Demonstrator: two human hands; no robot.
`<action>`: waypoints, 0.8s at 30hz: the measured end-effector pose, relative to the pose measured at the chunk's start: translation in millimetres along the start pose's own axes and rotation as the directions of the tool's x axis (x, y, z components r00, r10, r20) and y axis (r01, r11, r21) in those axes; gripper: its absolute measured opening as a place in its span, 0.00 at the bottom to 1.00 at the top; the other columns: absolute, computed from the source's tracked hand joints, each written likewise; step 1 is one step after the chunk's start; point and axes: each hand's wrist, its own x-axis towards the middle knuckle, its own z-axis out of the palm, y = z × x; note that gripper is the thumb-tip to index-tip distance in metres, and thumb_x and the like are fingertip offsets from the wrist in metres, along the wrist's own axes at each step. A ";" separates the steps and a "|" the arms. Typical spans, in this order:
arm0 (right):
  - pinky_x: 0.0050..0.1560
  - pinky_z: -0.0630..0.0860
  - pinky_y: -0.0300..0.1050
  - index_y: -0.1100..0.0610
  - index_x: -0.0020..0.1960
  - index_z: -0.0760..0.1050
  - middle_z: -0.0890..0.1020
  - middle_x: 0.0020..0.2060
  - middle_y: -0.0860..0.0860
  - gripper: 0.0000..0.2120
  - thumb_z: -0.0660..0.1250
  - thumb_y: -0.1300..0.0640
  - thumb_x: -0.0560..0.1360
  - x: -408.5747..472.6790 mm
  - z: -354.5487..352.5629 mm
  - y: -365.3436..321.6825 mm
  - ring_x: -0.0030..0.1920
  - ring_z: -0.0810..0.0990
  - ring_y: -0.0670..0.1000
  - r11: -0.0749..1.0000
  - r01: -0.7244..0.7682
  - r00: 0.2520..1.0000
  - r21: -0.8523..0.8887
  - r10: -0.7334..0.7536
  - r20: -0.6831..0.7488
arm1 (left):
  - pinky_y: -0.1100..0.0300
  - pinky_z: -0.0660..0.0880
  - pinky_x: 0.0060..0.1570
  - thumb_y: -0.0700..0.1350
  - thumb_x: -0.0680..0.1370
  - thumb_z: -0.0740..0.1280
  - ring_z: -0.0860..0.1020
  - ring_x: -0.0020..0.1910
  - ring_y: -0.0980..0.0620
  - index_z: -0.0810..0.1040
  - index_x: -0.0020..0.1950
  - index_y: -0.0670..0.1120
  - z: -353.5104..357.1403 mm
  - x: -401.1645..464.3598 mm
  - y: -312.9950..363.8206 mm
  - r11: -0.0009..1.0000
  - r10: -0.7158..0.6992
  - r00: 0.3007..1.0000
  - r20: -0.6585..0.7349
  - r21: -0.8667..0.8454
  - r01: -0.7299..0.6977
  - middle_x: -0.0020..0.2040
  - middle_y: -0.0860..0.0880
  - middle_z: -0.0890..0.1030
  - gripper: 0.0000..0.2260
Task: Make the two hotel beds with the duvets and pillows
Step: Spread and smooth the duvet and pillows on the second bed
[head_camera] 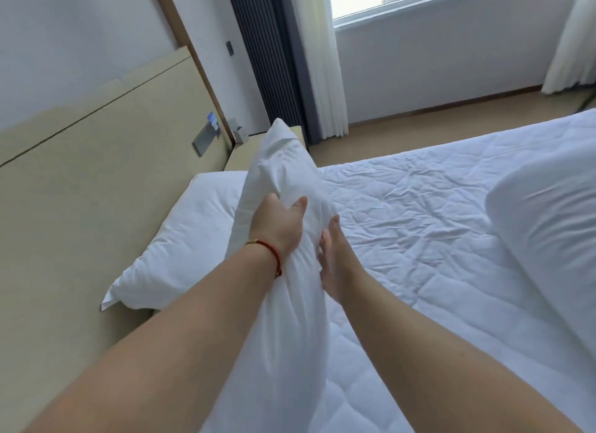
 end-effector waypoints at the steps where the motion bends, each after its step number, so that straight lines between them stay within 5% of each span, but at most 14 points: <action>1: 0.63 0.74 0.51 0.52 0.68 0.71 0.77 0.65 0.55 0.35 0.43 0.31 0.77 -0.8 -27.6 -25.0 0.64 0.75 0.55 0.998 0.048 0.999 0.030 -0.048 -0.021 | 0.59 0.70 0.49 0.54 0.80 0.63 0.76 0.49 0.47 0.72 0.57 0.41 27.0 0.1 25.9 0.998 0.004 0.997 0.083 -0.067 0.001 0.51 0.45 0.76 0.16; 3: 0.70 0.66 0.55 0.55 0.68 0.71 0.73 0.67 0.60 0.40 0.39 0.29 0.76 -9.6 -85.2 -77.4 0.68 0.71 0.59 0.986 0.131 0.986 0.106 -0.119 -0.118 | 0.54 0.75 0.42 0.53 0.81 0.61 0.76 0.37 0.51 0.69 0.51 0.44 76.1 -6.1 71.7 0.949 0.010 0.941 0.339 -0.299 0.098 0.43 0.45 0.75 0.12; 5: 0.70 0.62 0.53 0.57 0.73 0.63 0.68 0.71 0.57 0.40 0.36 0.32 0.77 -24.7 -136.9 -122.7 0.72 0.66 0.55 0.973 0.218 0.934 0.082 -0.183 -0.308 | 0.49 0.77 0.53 0.52 0.82 0.59 0.78 0.42 0.51 0.69 0.55 0.44 105.6 -12.8 96.8 0.889 0.037 0.876 0.481 -0.416 0.190 0.46 0.45 0.76 0.11; 7: 0.71 0.57 0.49 0.56 0.76 0.57 0.62 0.75 0.53 0.37 0.37 0.33 0.78 -39.3 -175.2 -149.7 0.74 0.61 0.50 0.959 0.285 0.848 -0.008 -0.256 -0.464 | 0.47 0.74 0.61 0.53 0.83 0.57 0.78 0.49 0.50 0.69 0.58 0.44 121.6 -12.6 97.2 0.890 0.030 0.870 0.492 -0.410 0.202 0.51 0.46 0.77 0.13; 9: 0.69 0.57 0.46 0.56 0.75 0.62 0.65 0.73 0.51 0.35 0.39 0.35 0.79 -41.1 -196.1 -152.5 0.73 0.63 0.48 0.954 0.271 0.815 -0.124 -0.297 -0.498 | 0.47 0.75 0.61 0.53 0.83 0.57 0.78 0.51 0.49 0.70 0.59 0.43 129.5 -7.9 77.8 0.896 -0.040 0.871 0.490 -0.368 0.248 0.52 0.46 0.78 0.14; 13: 0.68 0.61 0.46 0.61 0.69 0.70 0.72 0.66 0.53 0.29 0.49 0.41 0.81 -25.7 -212.7 -103.9 0.68 0.70 0.53 0.899 0.057 0.818 -0.434 -0.291 -0.496 | 0.48 0.75 0.57 0.50 0.82 0.59 0.77 0.45 0.49 0.73 0.57 0.41 141.7 -4.5 13.0 0.893 -0.228 0.860 0.457 -0.254 0.372 0.44 0.46 0.77 0.13; 14: 0.69 0.63 0.46 0.61 0.69 0.70 0.73 0.66 0.53 0.27 0.52 0.42 0.81 -21.6 -214.5 -85.6 0.68 0.70 0.55 0.817 -0.053 0.831 -0.574 -0.283 -0.480 | 0.48 0.76 0.56 0.49 0.82 0.60 0.77 0.43 0.49 0.74 0.55 0.40 143.3 -6.3 -3.4 0.887 -0.258 0.855 0.450 -0.240 0.393 0.43 0.46 0.77 0.12; 16: 0.68 0.63 0.46 0.60 0.70 0.68 0.71 0.68 0.54 0.28 0.55 0.41 0.80 -12.7 -215.2 -42.4 0.69 0.69 0.56 0.485 -0.258 0.894 -0.836 -0.209 -0.397 | 0.51 0.76 0.50 0.47 0.83 0.59 0.76 0.40 0.49 0.73 0.53 0.40 142.8 -10.9 -34.2 0.873 -0.327 0.831 0.450 -0.193 0.448 0.41 0.45 0.76 0.11; 20: 0.75 0.43 0.51 0.55 0.77 0.51 0.51 0.77 0.55 0.36 0.51 0.35 0.77 -20.5 -213.0 45.3 0.77 0.47 0.55 -0.216 -0.373 0.928 -0.902 -0.104 -0.359 | 0.59 0.73 0.38 0.46 0.83 0.58 0.74 0.37 0.51 0.72 0.50 0.41 131.4 -9.9 -93.5 0.855 -0.390 0.795 0.464 -0.137 0.500 0.40 0.45 0.75 0.10; 22: 0.75 0.37 0.54 0.57 0.78 0.43 0.44 0.78 0.55 0.38 0.46 0.34 0.78 -14.9 -195.7 66.4 0.77 0.40 0.54 -0.286 -0.431 0.902 -0.856 -0.143 -0.406 | 0.58 0.75 0.39 0.47 0.83 0.59 0.76 0.37 0.51 0.73 0.53 0.40 119.3 -1.0 -126.2 0.841 -0.428 0.793 0.433 -0.131 0.525 0.41 0.45 0.76 0.10; 24: 0.75 0.40 0.53 0.57 0.78 0.44 0.46 0.78 0.56 0.38 0.46 0.34 0.78 8.3 -168.3 82.2 0.77 0.42 0.55 -0.223 -0.441 0.897 -0.869 -0.139 -0.419 | 0.57 0.76 0.40 0.47 0.83 0.59 0.76 0.37 0.50 0.73 0.55 0.39 104.8 10.1 -162.1 0.808 -0.483 0.777 0.405 -0.136 0.573 0.42 0.45 0.77 0.11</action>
